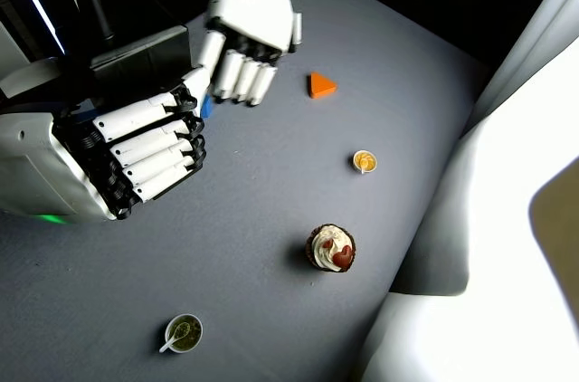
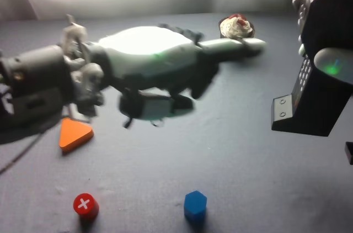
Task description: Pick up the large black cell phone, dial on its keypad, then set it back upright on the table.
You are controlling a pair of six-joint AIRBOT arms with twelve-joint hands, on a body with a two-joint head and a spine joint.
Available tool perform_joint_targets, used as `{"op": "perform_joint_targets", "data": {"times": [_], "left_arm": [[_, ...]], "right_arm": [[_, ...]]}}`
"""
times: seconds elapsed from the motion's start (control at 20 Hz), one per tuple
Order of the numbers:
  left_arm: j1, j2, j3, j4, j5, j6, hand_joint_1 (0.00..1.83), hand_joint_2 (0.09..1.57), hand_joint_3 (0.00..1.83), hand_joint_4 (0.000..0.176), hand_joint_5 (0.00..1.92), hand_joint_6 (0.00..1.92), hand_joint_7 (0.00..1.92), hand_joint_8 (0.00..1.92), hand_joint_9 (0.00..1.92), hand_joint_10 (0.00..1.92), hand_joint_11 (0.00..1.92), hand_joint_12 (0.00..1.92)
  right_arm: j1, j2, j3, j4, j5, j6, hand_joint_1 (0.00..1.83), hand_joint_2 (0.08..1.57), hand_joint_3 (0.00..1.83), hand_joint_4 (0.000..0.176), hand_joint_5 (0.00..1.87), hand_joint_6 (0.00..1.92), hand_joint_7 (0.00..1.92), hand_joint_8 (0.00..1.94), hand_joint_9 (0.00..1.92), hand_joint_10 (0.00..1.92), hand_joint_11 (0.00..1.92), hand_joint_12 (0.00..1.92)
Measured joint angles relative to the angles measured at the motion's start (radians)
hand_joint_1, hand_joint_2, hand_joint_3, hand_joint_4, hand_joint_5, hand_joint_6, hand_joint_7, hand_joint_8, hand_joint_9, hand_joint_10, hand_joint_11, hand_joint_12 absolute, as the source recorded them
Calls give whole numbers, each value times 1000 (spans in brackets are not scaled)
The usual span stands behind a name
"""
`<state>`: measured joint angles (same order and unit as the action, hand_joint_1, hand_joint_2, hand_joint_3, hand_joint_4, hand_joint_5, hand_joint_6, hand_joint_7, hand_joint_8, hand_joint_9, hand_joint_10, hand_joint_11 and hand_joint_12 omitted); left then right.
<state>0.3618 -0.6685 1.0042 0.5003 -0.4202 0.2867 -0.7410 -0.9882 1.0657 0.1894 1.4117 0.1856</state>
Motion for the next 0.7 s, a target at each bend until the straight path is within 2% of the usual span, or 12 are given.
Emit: {"op": "perform_joint_targets", "data": {"times": [0.1, 0.25, 0.35, 0.4, 0.5, 0.55, 0.7], "left_arm": [[5, 0, 10, -1, 6, -2, 1303, 1280, 42, 108, 0, 0, 629, 1636, 868, 1921, 874, 1921], [2, -16, 10, 1, 3, -4, 1299, 1284, 47, 117, 0, 0, 618, 1647, 836, 1921, 834, 1921], [-3, -45, 10, 3, 6, -4, 1296, 1287, 55, 106, 0, 0, 607, 1669, 879, 1921, 900, 1921], [-6, -60, 10, 5, 7, -5, 1297, 1286, 56, 108, 0, 0, 606, 1670, 883, 1921, 905, 1921], [-10, -82, 12, 3, 8, -10, 1301, 1277, 59, 114, 0, 0, 619, 1651, 880, 1921, 893, 1921], [-10, -98, 14, 3, 10, -12, 1302, 1274, 61, 109, 0, 0, 623, 1646, 889, 1921, 901, 1921], [-21, -152, 30, -2, 16, -24, 1303, 1268, 63, 110, 0, 0, 630, 1632, 886, 1921, 890, 1921]], "right_arm": [[0, 0, 3, 3, 0, 0, 1354, 1187, 0, 0, 923, 924, 707, 1382, 780, 1456, 897, 1213], [0, 1, 7, 0, -1, 0, 1353, 1191, 1, 0, 890, 957, 702, 1404, 797, 1451, 937, 1216], [0, 2, 9, -1, -1, 0, 1348, 1206, 0, 0, 877, 970, 663, 1455, 769, 1490, 918, 1210], [0, 2, 9, -1, -1, 0, 1353, 1192, 0, 0, 892, 957, 696, 1415, 800, 1440, 922, 1205], [0, 2, 9, 0, -1, 0, 1353, 1193, 0, 0, 894, 949, 701, 1402, 791, 1462, 902, 1225], [0, 2, 9, -1, -1, 0, 1356, 1183, 0, 0, 922, 899, 722, 1376, 799, 1451, 907, 1223], [0, 3, 9, 1, 0, -2, 1350, 1199, 1, 0, 905, 945, 680, 1425, 762, 1490, 903, 1251]]}}
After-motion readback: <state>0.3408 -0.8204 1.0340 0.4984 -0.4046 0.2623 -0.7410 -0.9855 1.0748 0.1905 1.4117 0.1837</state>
